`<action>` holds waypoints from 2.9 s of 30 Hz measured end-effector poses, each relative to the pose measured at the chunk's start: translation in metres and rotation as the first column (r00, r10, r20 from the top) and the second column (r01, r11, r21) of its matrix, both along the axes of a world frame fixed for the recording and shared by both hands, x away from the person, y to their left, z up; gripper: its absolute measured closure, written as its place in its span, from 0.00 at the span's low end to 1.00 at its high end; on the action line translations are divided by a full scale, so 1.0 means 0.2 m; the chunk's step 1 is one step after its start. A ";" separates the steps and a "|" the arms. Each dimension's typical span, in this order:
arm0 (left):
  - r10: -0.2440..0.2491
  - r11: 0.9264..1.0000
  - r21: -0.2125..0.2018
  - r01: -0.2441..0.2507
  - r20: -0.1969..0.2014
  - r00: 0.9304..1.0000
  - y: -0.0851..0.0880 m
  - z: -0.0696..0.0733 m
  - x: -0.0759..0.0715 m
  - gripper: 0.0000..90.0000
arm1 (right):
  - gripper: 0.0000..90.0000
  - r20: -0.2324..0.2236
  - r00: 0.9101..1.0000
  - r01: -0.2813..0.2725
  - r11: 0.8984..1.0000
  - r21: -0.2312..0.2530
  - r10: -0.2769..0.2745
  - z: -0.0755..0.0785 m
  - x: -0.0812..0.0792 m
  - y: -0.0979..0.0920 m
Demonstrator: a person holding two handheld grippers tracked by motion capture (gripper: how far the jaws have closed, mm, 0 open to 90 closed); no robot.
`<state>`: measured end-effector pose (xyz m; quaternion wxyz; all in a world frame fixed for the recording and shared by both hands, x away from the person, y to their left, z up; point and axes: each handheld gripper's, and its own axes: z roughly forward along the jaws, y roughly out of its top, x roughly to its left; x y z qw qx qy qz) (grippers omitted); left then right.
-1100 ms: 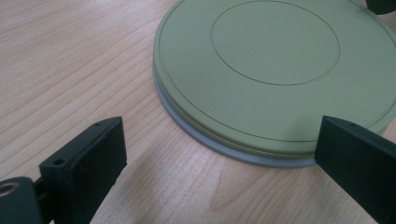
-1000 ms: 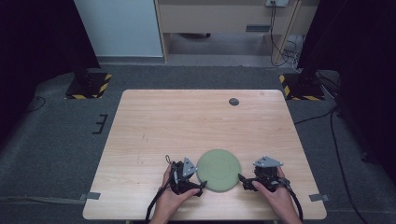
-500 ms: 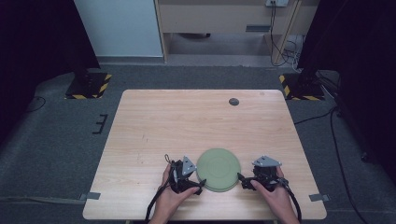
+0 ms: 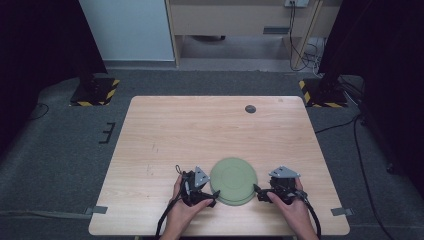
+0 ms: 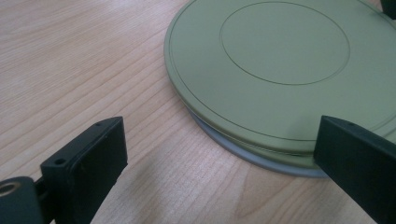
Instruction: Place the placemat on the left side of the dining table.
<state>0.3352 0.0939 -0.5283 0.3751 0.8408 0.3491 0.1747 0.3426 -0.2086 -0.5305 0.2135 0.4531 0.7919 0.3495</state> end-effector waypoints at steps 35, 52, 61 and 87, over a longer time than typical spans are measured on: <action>0.052 0.999 0.010 -0.053 0.029 0.998 -0.02 0.00 0.03 0.02 | 0.02 0.014 0.999 0.033 0.999 0.001 -0.033 0.00 0.02 0.02; 0.045 0.999 0.018 -0.046 0.045 0.998 -0.03 0.01 0.02 0.03 | 0.03 0.001 1.000 0.010 1.000 0.007 -0.010 0.00 0.02 0.02; 0.060 0.998 0.020 -0.061 0.045 0.997 -0.03 0.01 0.04 0.02 | 0.02 0.012 1.000 0.022 1.000 0.002 -0.022 -0.01 0.03 0.03; 0.067 0.997 0.032 -0.069 0.054 0.996 -0.05 0.00 0.06 0.02 | 0.02 0.015 0.999 0.031 0.999 0.004 -0.032 -0.01 0.04 0.05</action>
